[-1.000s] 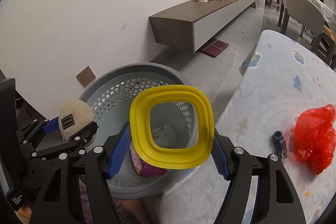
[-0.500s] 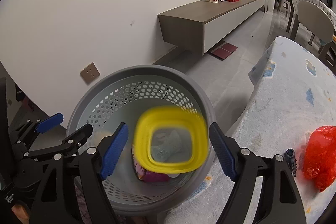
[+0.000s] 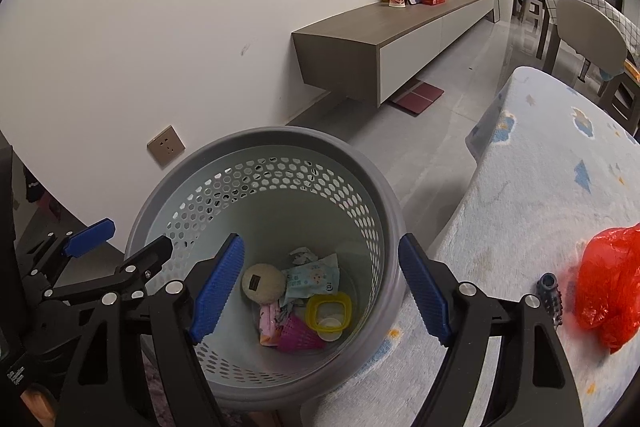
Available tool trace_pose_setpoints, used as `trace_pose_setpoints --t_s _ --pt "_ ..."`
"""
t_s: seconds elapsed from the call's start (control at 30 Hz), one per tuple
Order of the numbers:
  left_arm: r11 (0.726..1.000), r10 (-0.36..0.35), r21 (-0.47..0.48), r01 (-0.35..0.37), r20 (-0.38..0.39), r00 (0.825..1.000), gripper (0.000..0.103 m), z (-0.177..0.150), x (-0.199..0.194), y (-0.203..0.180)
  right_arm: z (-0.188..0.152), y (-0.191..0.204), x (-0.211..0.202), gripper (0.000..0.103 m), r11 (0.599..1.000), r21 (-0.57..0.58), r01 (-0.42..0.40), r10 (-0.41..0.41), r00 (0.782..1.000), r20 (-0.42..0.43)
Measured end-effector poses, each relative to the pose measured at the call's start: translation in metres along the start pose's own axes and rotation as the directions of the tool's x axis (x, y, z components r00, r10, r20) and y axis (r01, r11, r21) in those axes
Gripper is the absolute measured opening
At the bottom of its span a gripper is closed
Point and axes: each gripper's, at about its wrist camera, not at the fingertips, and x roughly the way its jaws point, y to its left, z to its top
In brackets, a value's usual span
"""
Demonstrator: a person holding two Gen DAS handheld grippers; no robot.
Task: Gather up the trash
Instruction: 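Move both grippers back over the table toward the red bag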
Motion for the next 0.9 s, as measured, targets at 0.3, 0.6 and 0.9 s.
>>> trace_pose_setpoints --t_s 0.3,0.6,0.9 --pt "1.000 -0.003 0.006 0.003 0.004 1.000 0.077 -0.001 -0.002 -0.001 -0.001 -0.002 -0.006 0.076 1.000 0.018 0.013 -0.013 1.000 0.012" --pt "1.000 -0.021 0.014 0.021 0.019 1.000 0.081 0.000 -0.007 -0.009 -0.010 -0.012 -0.018 0.076 0.998 0.051 0.033 -0.034 0.999 0.015" --pt "0.998 -0.038 0.043 0.035 0.064 0.997 0.092 0.000 -0.019 -0.023 -0.031 -0.029 -0.035 0.076 0.992 0.105 0.067 -0.067 0.998 0.000"
